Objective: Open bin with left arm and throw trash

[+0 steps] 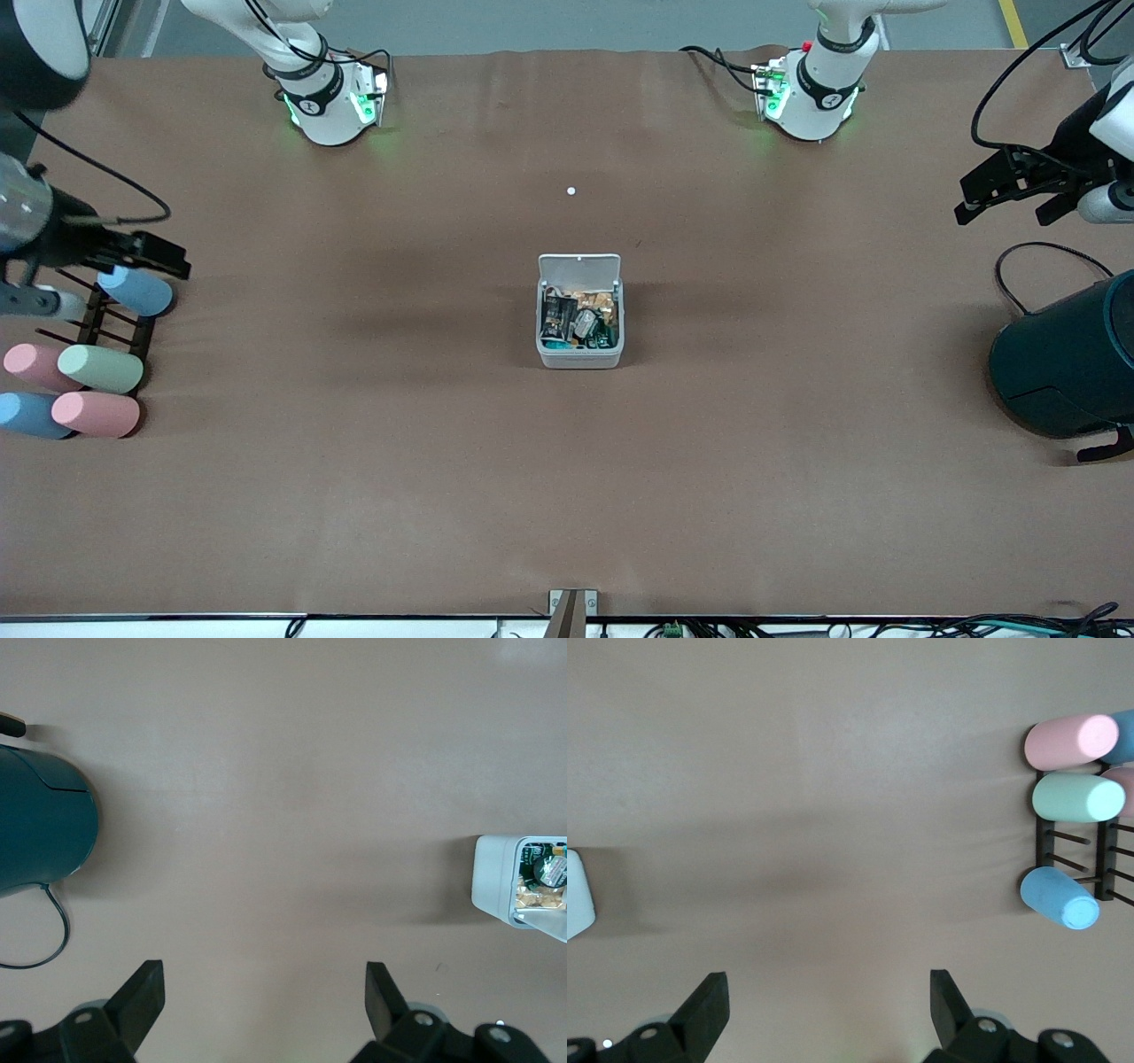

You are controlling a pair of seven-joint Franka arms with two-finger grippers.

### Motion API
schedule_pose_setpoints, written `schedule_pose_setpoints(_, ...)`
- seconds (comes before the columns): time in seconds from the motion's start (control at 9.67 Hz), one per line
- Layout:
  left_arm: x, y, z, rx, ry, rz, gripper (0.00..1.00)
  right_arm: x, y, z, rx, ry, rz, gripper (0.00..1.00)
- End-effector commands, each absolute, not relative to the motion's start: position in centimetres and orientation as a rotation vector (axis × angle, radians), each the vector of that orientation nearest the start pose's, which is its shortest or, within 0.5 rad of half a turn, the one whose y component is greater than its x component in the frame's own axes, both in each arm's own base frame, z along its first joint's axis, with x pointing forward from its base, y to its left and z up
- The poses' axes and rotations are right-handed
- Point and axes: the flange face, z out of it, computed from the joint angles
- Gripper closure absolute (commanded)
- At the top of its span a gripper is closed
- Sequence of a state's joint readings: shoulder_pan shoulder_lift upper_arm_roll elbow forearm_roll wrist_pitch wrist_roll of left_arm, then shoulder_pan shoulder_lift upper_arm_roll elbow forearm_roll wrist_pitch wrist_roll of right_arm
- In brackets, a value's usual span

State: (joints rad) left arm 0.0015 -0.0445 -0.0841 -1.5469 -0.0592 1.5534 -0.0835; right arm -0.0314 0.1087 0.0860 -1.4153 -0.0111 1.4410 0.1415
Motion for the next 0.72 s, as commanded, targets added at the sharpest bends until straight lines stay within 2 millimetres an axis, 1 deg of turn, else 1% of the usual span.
schedule_pose_setpoints(0.0,53.9,-4.6,65.7,-3.202,-0.034,-0.051,0.00,53.8,2.0,66.4,-3.156,0.156,0.099,0.00)
schedule_pose_setpoints(0.1,53.9,-4.6,65.7,-3.201,-0.030,-0.051,0.00,53.3,1.2,67.5,-3.155,0.132,0.067,0.00)
schedule_pose_setpoints(0.21,53.9,-4.5,65.7,-3.199,-0.027,-0.052,0.00,53.2,0.0,68.2,-3.156,0.061,0.046,0.00)
schedule_pose_setpoints(0.31,53.9,-4.4,65.7,-3.199,-0.025,-0.052,0.00,53.2,-0.8,68.2,-3.154,0.062,0.046,0.00)
schedule_pose_setpoints(0.41,53.9,-4.4,65.8,-3.201,-0.025,-0.054,0.00,53.2,-1.7,67.8,-3.149,0.082,0.056,0.00)
schedule_pose_setpoints(0.52,53.9,-4.3,65.7,-3.199,-0.017,-0.052,0.00,53.5,-1.7,67.3,-3.147,0.094,0.065,0.00)
schedule_pose_setpoints(0.62,53.9,-4.2,65.7,-3.191,-0.016,-0.053,0.00,53.6,-0.9,66.8,-3.149,0.070,0.079,0.00)
